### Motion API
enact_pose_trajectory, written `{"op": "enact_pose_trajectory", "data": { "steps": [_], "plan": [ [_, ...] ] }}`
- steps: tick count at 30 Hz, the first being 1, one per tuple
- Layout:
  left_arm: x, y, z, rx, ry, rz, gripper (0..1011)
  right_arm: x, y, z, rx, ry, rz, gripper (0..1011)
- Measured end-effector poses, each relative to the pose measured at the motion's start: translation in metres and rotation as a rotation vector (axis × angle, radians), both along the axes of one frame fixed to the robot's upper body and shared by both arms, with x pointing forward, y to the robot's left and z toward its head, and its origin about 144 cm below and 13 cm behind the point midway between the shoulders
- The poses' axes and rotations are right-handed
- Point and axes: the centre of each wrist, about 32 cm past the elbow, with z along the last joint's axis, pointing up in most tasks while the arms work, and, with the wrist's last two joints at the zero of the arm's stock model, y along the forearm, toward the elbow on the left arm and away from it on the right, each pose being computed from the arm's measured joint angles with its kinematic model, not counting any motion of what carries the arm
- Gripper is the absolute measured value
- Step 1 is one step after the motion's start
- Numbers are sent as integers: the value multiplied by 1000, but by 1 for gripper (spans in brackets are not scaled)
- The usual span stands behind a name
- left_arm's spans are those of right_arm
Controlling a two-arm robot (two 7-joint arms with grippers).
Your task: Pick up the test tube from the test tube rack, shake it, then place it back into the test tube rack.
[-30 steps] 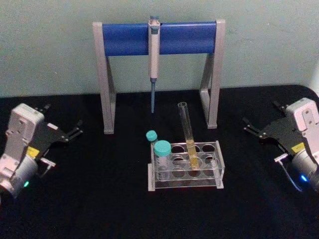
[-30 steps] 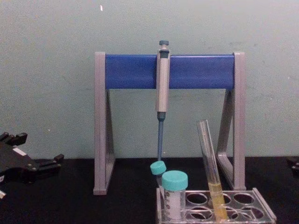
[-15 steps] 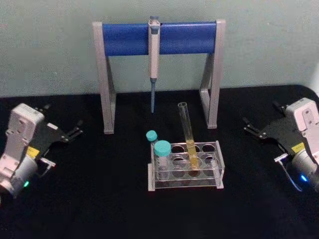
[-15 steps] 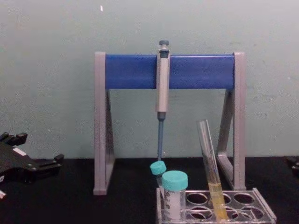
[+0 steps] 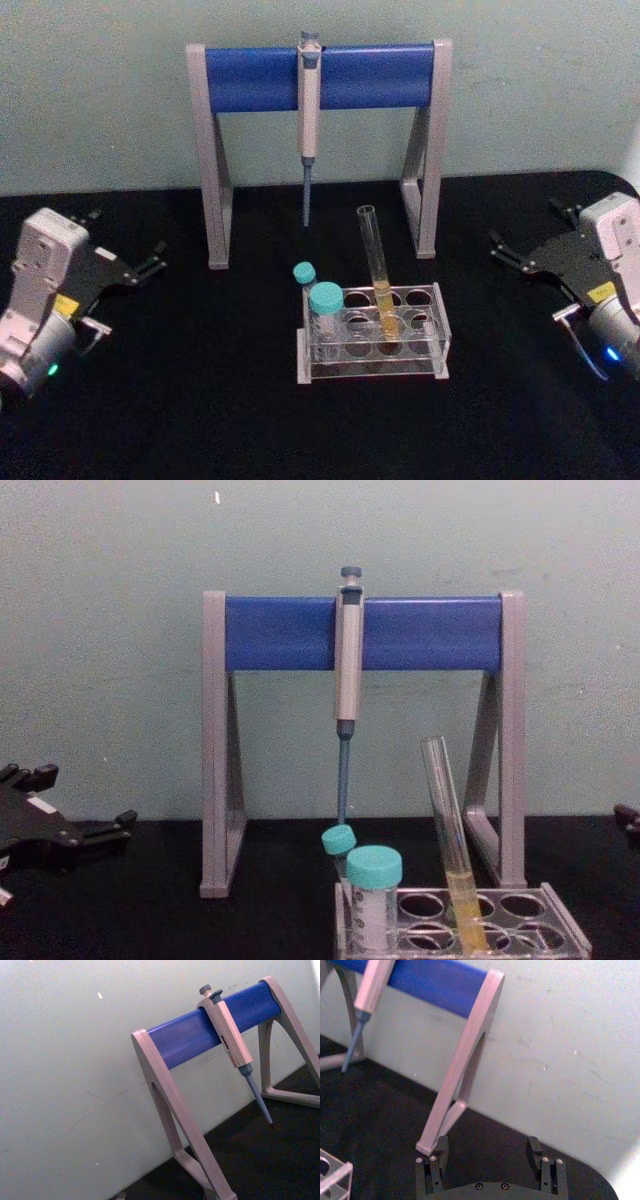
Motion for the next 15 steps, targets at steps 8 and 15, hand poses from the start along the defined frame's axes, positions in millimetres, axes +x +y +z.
{"op": "enact_pose_trajectory", "data": {
  "steps": [8,15],
  "plan": [
    [0,0,0,0,0,0,1001,-3,-2,11,71,-47,97,1000],
    [0,0,0,0,0,0,1001,-7,-1,22,149,-60,259,1000]
  ]
}}
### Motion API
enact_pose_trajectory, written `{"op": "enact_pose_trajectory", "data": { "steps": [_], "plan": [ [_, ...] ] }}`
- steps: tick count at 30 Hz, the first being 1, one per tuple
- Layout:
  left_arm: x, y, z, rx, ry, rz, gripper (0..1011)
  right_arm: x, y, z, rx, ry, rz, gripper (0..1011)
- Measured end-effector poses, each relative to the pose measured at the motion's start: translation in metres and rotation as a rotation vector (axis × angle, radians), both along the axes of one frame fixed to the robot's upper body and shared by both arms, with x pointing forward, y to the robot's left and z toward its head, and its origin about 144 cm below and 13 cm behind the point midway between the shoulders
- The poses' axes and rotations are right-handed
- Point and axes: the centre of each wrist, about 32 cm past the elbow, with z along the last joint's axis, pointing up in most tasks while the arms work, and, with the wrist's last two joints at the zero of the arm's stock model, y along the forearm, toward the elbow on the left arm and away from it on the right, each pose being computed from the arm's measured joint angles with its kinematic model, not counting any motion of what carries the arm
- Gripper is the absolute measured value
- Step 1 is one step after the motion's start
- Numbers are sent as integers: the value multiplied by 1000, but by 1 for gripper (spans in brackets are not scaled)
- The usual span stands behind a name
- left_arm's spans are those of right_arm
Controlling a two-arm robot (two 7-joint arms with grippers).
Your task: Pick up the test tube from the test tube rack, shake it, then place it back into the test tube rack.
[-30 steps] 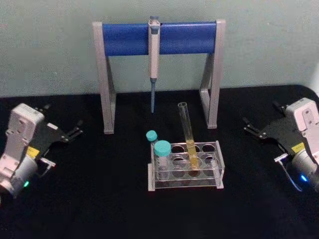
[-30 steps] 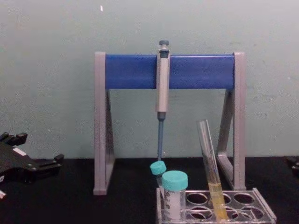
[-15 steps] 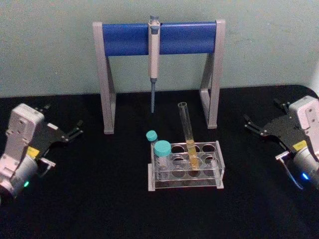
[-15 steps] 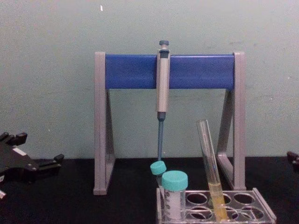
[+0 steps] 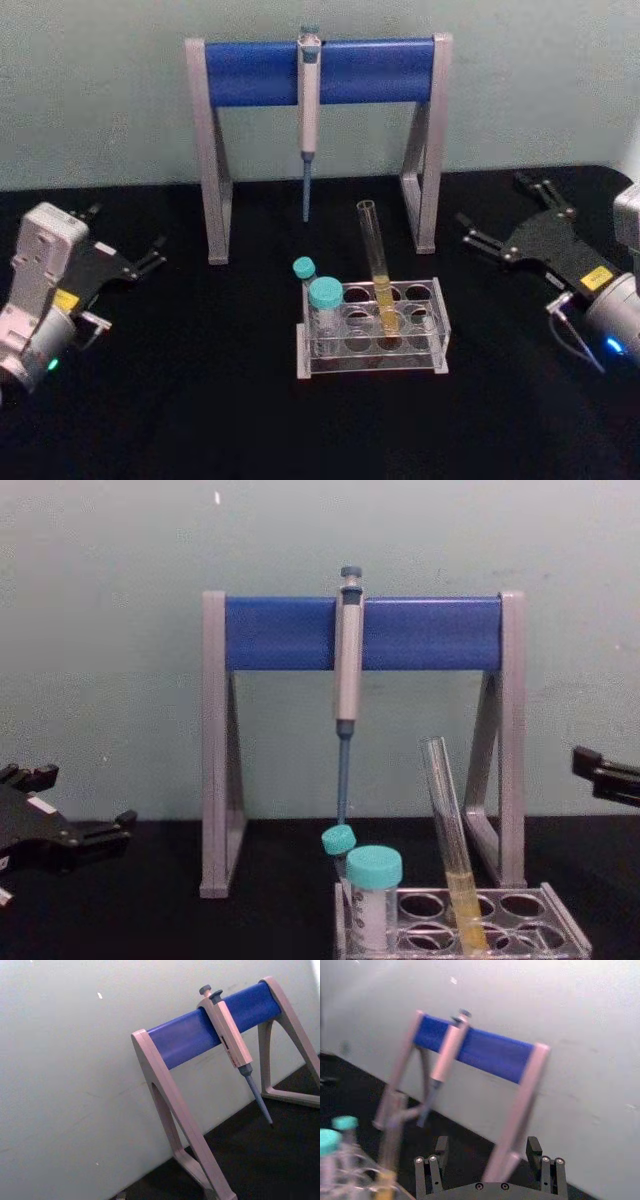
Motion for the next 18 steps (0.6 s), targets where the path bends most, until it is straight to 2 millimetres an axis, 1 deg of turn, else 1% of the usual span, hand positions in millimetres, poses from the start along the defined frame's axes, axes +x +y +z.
{"op": "enact_pose_trajectory", "data": {
  "steps": [6,10,13,18],
  "plan": [
    [0,0,0,0,0,0,1001,-3,10,5,31,10,154,1000],
    [0,0,0,0,0,0,1001,-1,17,6,32,21,202,1000],
    [0,0,0,0,0,0,1002,3,28,9,29,50,248,1000],
    [0,0,0,0,0,0,1001,9,40,12,28,93,278,1000]
  ]
}}
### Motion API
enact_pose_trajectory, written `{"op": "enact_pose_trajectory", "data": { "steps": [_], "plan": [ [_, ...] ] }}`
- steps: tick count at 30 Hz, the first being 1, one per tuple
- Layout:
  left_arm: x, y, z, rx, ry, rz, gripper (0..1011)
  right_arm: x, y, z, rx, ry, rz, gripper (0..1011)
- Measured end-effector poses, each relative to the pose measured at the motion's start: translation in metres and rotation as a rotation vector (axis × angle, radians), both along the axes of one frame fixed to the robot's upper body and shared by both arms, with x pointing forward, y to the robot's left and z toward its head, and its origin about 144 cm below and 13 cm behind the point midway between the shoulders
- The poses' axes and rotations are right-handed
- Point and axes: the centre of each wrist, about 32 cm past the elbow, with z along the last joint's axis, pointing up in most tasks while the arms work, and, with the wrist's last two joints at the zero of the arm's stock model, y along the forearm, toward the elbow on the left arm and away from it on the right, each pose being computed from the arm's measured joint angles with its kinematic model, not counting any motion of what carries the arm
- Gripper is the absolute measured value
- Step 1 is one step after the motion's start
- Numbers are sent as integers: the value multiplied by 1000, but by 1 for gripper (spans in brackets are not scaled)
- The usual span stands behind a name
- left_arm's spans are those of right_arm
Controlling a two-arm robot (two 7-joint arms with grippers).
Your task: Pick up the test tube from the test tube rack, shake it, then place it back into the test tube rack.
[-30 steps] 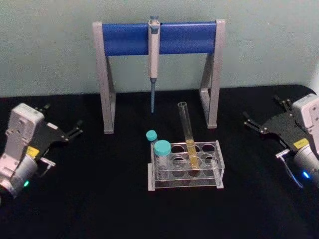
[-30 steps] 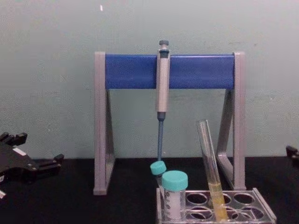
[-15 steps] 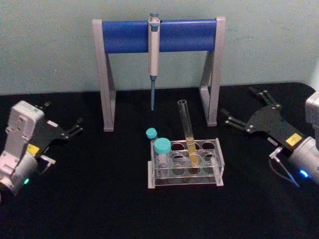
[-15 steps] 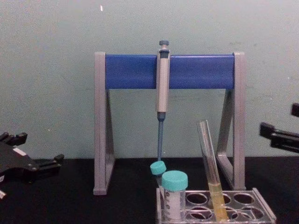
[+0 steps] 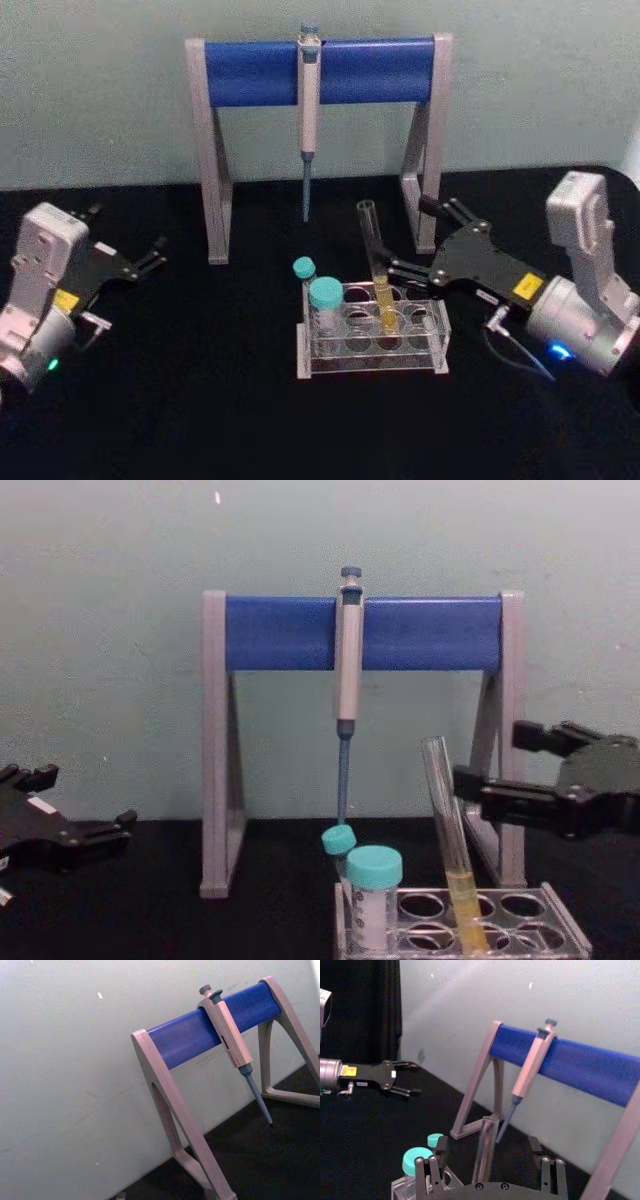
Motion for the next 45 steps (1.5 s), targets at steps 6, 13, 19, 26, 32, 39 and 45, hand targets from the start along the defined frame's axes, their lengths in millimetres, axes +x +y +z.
{"op": "enact_pose_trajectory", "data": {
  "steps": [6,13,19,26,32,39,45],
  "plan": [
    [0,0,0,0,0,0,1001,7,12,4,-16,61,2,1000],
    [0,0,0,0,0,0,1001,12,21,5,-35,112,-21,1000],
    [0,0,0,0,0,0,1001,19,25,4,-39,146,-25,1000],
    [0,0,0,0,0,0,1001,24,25,3,-36,171,-25,1000],
    [0,0,0,0,0,0,1001,26,24,2,-33,183,-24,1000],
    [0,0,0,0,0,0,1002,28,24,1,-33,198,-22,1000],
    [0,0,0,0,0,0,1001,29,24,1,-33,201,-20,1000]
  ]
}}
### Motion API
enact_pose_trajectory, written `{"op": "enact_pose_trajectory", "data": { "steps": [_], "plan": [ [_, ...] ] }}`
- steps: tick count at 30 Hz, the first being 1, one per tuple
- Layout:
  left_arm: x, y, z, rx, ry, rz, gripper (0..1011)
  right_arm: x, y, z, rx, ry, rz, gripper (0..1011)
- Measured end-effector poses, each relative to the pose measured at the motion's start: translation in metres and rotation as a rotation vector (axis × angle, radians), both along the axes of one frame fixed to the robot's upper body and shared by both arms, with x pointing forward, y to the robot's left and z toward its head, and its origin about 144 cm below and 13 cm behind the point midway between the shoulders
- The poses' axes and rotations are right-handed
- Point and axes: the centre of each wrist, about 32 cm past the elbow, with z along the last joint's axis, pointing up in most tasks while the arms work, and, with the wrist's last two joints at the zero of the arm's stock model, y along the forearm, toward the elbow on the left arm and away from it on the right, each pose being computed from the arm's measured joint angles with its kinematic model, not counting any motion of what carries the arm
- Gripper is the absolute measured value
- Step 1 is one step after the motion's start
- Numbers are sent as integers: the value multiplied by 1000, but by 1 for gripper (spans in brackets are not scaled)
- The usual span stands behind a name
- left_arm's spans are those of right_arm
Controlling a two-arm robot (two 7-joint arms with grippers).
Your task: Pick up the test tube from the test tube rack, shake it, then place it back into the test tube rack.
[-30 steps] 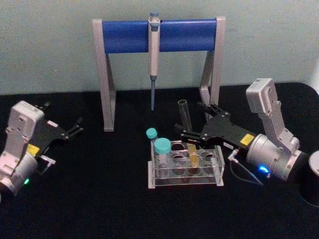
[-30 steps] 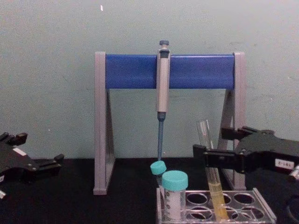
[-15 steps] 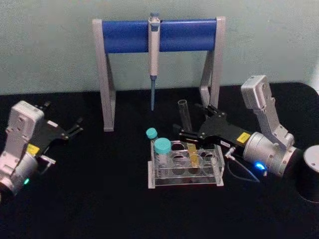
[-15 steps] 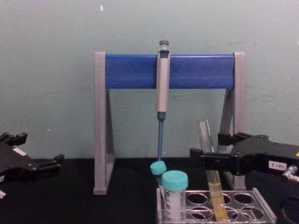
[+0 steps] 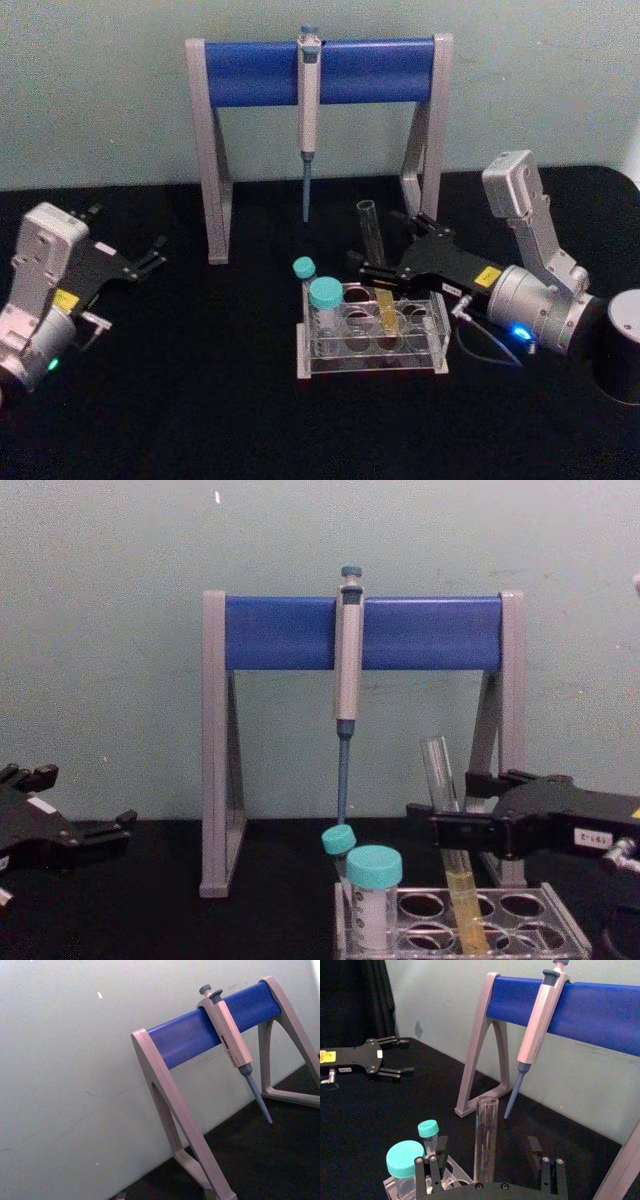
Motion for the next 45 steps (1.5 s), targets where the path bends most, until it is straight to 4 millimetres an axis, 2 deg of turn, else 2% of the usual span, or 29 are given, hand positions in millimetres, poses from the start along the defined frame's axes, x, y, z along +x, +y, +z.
{"op": "enact_pose_trajectory", "data": {
  "steps": [20,25,30,39,40,45],
  "plan": [
    [0,0,0,0,0,0,1001,0,-1,0,2,-2,1,988],
    [0,0,0,0,0,0,1001,0,0,0,2,-2,2,883],
    [0,0,0,0,0,0,1001,0,0,0,2,-2,1,736],
    [0,0,0,0,0,0,1001,0,0,0,2,-2,1,454],
    [0,0,0,0,0,0,1001,0,0,0,2,-2,1,392],
    [0,0,0,0,0,0,1002,0,0,0,2,-2,1,251]
  ]
}}
